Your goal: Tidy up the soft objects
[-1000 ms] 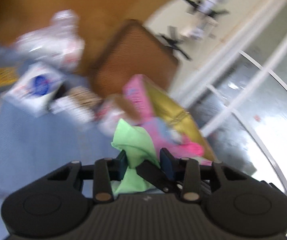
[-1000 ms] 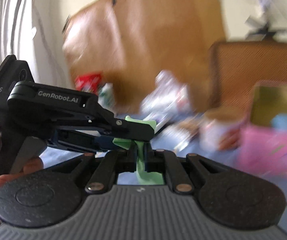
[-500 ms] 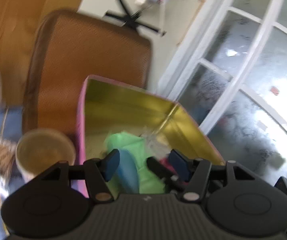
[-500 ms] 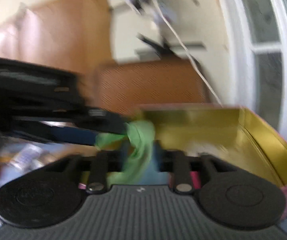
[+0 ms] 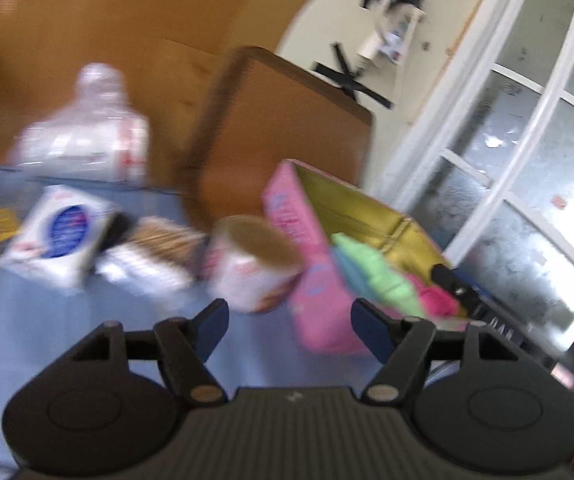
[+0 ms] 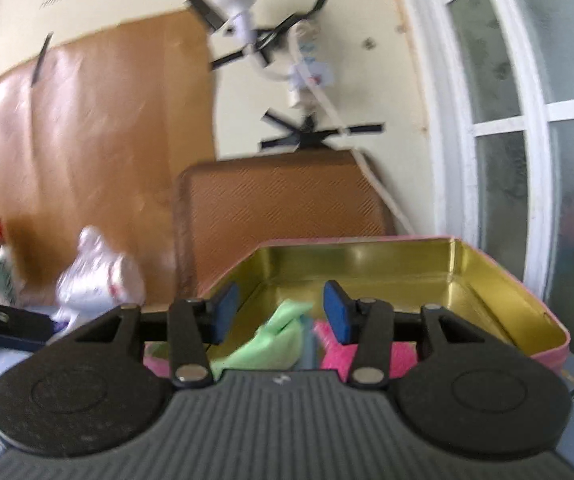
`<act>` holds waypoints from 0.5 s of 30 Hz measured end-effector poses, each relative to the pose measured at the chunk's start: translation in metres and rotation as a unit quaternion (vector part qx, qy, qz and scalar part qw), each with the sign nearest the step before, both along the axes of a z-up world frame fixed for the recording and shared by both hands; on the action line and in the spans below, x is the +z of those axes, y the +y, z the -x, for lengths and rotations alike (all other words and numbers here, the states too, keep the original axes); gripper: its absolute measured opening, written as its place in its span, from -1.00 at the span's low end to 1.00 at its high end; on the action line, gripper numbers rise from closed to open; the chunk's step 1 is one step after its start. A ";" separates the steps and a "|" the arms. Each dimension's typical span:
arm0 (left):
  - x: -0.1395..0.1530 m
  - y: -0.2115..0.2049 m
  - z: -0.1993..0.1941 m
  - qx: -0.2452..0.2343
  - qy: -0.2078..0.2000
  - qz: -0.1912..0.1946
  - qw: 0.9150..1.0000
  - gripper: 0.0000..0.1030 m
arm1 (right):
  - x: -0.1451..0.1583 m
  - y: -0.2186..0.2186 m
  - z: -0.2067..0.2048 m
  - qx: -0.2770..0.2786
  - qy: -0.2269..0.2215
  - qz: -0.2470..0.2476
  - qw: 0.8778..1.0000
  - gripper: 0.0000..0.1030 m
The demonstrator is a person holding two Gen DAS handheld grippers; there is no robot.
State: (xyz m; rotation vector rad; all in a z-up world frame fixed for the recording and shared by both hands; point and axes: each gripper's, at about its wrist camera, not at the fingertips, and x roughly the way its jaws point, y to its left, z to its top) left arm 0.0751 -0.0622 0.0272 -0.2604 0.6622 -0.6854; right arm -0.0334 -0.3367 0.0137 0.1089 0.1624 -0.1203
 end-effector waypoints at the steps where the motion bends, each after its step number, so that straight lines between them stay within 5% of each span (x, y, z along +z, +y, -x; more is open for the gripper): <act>1: -0.002 0.012 0.003 0.007 -0.001 -0.005 1.000 0.35 | 0.002 -0.002 -0.004 0.008 0.023 0.001 1.000 -0.42; 5: -0.007 0.054 0.017 0.031 -0.005 -0.008 0.999 0.35 | 0.012 -0.024 -0.033 0.065 0.130 -0.046 0.988 -0.44; 10: -0.016 0.082 0.022 0.062 0.000 0.016 0.998 0.35 | 0.011 -0.044 -0.088 0.104 0.233 -0.124 0.959 -0.55; 13: -0.021 0.089 0.020 0.075 0.009 0.027 0.997 0.35 | 0.004 -0.043 -0.117 0.103 0.250 -0.160 0.949 -0.62; 15: -0.021 0.099 0.020 0.088 0.007 0.026 0.996 0.35 | 0.009 -0.035 -0.123 0.098 0.227 -0.159 0.956 -0.56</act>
